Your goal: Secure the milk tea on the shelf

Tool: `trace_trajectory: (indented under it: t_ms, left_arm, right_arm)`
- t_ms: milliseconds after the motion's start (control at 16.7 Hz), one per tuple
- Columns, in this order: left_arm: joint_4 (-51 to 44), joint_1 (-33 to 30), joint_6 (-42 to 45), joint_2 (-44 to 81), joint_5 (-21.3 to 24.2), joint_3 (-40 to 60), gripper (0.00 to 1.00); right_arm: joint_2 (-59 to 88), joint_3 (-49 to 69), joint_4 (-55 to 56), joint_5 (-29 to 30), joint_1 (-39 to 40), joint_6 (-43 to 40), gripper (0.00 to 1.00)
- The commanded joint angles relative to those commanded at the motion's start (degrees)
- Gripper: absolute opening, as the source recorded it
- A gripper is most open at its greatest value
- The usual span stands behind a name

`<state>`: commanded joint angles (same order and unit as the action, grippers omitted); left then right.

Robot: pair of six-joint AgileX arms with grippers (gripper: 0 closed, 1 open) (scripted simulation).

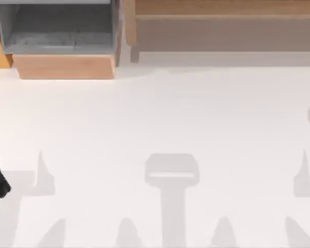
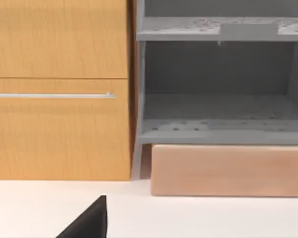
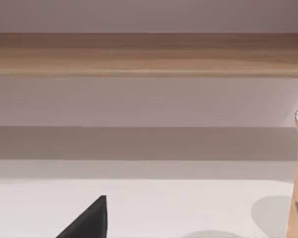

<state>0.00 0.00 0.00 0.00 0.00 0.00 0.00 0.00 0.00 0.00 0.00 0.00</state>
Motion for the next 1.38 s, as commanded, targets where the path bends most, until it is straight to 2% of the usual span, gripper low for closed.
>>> trace_trajectory:
  t_ms: [240, 480, 1140, 1380]
  left_arm:
    - [0.0, 0.0, 0.0, 0.0, 0.0, 0.0, 1.0]
    - [0.0, 0.0, 0.0, 0.0, 0.0, 0.0, 1.0]
    - [0.0, 0.0, 0.0, 0.0, 0.0, 0.0, 1.0]
    - [0.0, 0.0, 0.0, 0.0, 0.0, 0.0, 1.0]
  right_arm:
    - [1.8, 0.3, 1.8, -0.6, -0.8, -0.1, 1.0]
    - [12.6, 2.1, 12.0, -4.0, -5.0, -0.7, 1.0]
    - [75.0, 9.5, 58.3, -21.4, -22.7, -2.5, 1.0]
    - [93.4, 12.3, 73.7, -26.7, -28.8, -2.9, 1.0]
